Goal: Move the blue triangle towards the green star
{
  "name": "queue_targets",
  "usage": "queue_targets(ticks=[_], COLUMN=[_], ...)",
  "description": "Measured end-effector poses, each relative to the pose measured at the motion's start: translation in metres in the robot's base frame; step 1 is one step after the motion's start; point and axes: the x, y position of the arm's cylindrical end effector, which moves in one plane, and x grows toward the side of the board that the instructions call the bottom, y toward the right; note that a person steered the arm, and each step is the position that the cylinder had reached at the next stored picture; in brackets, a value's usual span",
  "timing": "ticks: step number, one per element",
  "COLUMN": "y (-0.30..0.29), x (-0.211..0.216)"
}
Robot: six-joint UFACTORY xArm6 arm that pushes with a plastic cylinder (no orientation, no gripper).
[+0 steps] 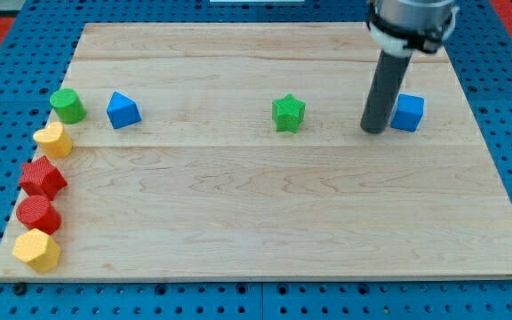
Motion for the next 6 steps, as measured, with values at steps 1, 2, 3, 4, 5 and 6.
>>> queue_targets(ticks=[1, 2, 3, 4, 5, 6], y=[-0.105, -0.255, -0.309, -0.313, -0.306, -0.354], x=[0.070, 0.056, 0.008, -0.038, -0.031, -0.017])
